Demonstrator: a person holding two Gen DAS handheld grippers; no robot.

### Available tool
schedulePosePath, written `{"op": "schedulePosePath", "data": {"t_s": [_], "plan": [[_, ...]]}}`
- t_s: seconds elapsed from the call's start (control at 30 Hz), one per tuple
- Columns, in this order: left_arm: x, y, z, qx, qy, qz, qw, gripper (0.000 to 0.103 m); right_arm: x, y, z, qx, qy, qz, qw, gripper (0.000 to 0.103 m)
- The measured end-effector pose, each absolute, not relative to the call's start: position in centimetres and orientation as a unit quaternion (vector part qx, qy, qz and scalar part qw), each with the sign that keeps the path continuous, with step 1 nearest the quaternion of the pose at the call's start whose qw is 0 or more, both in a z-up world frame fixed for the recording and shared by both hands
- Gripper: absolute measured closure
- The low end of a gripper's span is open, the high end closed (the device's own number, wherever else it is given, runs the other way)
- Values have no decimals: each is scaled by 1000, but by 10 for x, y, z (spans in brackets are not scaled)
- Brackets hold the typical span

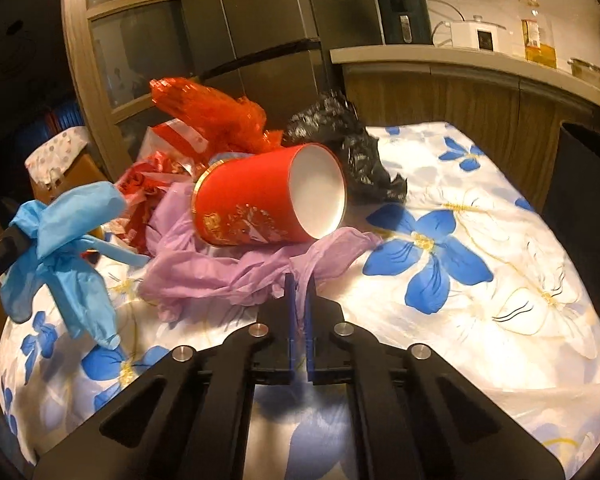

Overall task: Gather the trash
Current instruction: 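Grasp the blue glove with the left tool while the right tool grasps the purple glove, then carry both gloves over the black bin and open both tools to drop them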

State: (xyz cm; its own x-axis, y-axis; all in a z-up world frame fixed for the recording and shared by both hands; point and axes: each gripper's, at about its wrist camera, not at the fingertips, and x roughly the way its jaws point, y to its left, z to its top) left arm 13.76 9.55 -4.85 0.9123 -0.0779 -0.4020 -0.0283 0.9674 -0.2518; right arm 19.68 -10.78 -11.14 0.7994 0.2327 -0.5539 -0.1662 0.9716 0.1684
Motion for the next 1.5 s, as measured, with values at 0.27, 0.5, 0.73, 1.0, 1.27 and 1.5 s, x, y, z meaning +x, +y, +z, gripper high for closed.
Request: {"op": "schedulePosePath", "data": {"t_s": [0.27,0.5,0.73,1.0,1.27,1.5], "plan": [[130,93,-41,-130,199,-15,971,103,160,-129,-83,48,257,102,960,100],[119,79,-33,-125,190,-27,973,103,136,-157,-71,63,239,78,966,100],[114,47,-22,-108,183,-51,976,103,114,-184,-58,78,212,58,972,100],[120,4,-9,-93,176,-93,976,103,98,-225,-39,96,179,16,979,100],[141,-55,10,-80,163,-150,972,103,95,-264,-21,106,153,-33,982,100],[165,-110,19,-60,155,-194,967,103,97,-301,-10,112,135,-80,981,100]]}}
